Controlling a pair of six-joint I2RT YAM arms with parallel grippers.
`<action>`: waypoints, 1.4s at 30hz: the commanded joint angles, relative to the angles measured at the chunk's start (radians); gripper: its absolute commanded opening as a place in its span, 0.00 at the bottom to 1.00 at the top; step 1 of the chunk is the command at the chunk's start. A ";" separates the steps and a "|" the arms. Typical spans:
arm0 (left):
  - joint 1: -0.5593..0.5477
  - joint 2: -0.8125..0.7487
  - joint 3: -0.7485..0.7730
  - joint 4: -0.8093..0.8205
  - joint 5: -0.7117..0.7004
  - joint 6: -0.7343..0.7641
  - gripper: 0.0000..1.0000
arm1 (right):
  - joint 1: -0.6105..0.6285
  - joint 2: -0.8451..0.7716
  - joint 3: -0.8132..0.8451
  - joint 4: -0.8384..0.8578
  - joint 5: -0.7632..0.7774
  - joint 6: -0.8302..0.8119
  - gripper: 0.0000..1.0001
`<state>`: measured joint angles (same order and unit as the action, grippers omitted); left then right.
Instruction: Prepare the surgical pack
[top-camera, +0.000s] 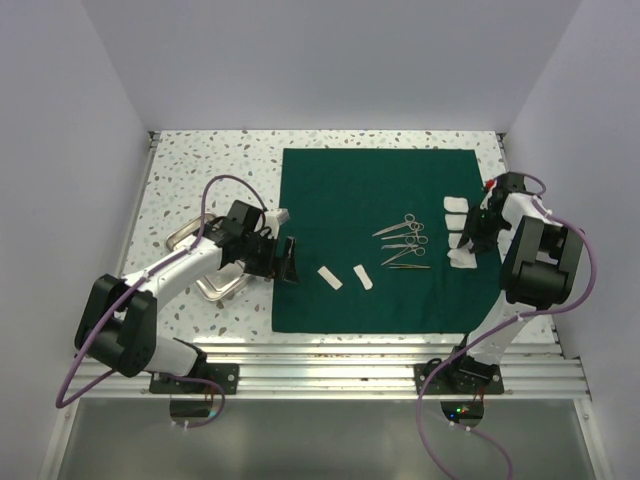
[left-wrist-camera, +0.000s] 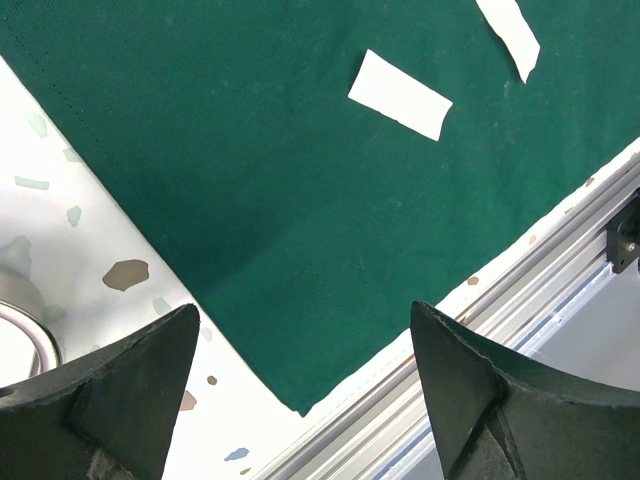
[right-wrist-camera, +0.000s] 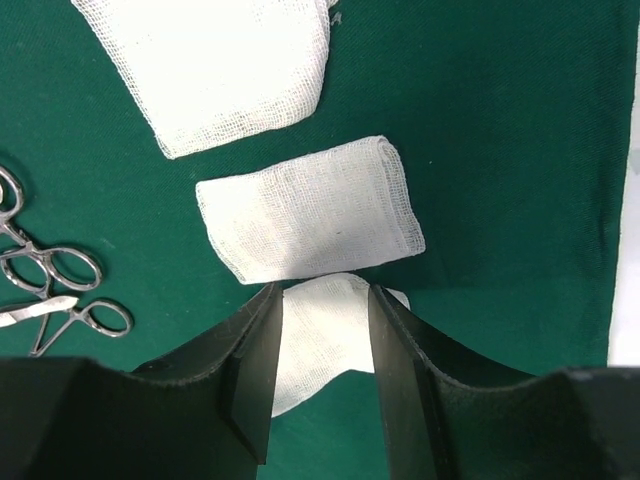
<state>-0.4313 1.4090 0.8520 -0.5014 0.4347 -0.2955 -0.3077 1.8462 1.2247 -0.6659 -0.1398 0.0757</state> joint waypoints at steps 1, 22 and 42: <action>0.006 -0.027 -0.010 0.040 0.018 -0.001 0.90 | 0.007 0.011 0.029 -0.004 0.028 -0.022 0.43; 0.014 -0.025 -0.008 0.041 0.019 0.009 0.90 | 0.019 -0.021 0.016 -0.017 0.066 0.001 0.17; 0.014 -0.038 -0.016 0.052 0.036 0.012 0.91 | 0.019 -0.085 0.018 -0.080 0.108 0.001 0.10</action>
<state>-0.4255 1.3987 0.8429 -0.4934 0.4438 -0.2951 -0.2935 1.7607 1.2285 -0.7277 -0.0387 0.0776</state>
